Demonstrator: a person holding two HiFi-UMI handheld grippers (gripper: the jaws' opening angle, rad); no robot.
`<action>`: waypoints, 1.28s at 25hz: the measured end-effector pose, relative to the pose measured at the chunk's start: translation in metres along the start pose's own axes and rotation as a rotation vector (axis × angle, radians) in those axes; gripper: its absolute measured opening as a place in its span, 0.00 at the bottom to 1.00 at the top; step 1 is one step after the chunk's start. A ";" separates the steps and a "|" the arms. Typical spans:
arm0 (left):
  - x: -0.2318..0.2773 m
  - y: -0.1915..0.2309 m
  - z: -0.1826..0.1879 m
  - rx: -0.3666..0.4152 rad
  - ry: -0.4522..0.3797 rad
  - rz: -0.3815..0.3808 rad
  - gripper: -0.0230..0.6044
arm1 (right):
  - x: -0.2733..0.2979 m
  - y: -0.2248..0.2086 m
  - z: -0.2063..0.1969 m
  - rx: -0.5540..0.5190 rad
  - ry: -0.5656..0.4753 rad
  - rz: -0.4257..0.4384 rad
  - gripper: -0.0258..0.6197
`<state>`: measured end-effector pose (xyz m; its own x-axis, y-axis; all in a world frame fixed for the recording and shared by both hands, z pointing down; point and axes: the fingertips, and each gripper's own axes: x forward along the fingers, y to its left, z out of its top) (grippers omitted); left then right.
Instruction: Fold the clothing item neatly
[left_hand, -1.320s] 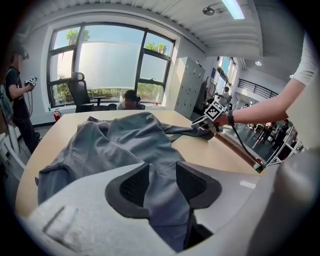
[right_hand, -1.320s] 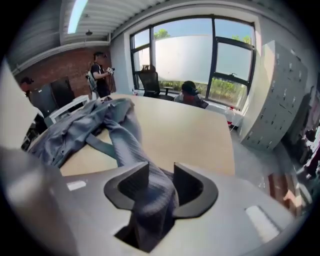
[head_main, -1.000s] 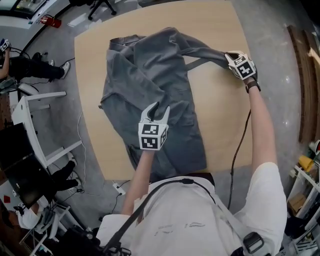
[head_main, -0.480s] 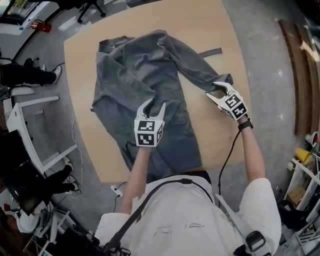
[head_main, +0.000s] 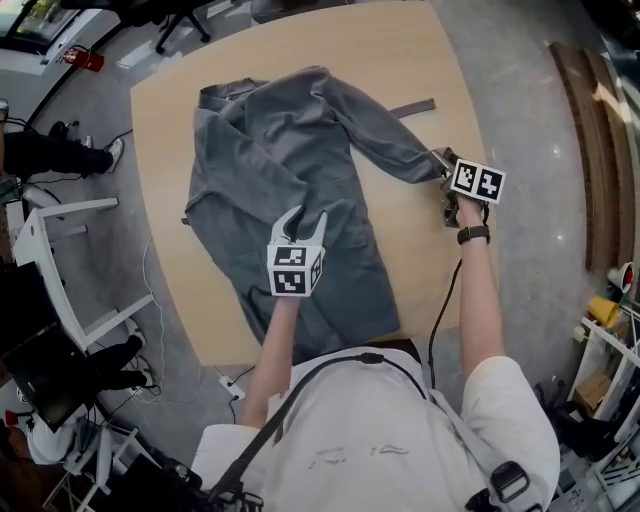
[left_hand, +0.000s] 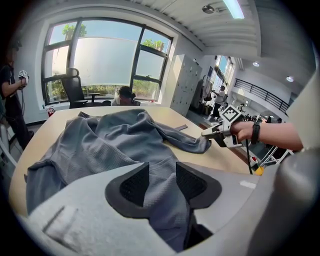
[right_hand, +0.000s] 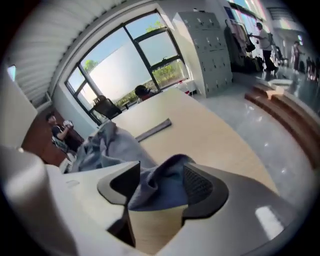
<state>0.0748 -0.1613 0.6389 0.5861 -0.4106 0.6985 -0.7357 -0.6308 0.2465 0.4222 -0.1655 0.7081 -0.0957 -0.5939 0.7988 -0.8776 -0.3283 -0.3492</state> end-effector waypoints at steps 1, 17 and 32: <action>-0.001 -0.002 0.001 0.005 -0.002 -0.002 0.32 | 0.009 0.001 -0.010 -0.039 0.037 -0.041 0.44; -0.048 0.001 -0.017 -0.037 -0.049 0.010 0.32 | -0.173 0.056 0.228 -0.635 -0.591 -0.083 0.10; -0.158 0.116 -0.049 -0.235 -0.198 0.214 0.32 | -0.152 0.527 0.004 -1.514 -0.417 0.860 0.10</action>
<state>-0.1196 -0.1371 0.5899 0.4484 -0.6507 0.6128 -0.8928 -0.3585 0.2726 -0.0236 -0.2513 0.4009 -0.8100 -0.4243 0.4048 -0.2967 0.8920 0.3411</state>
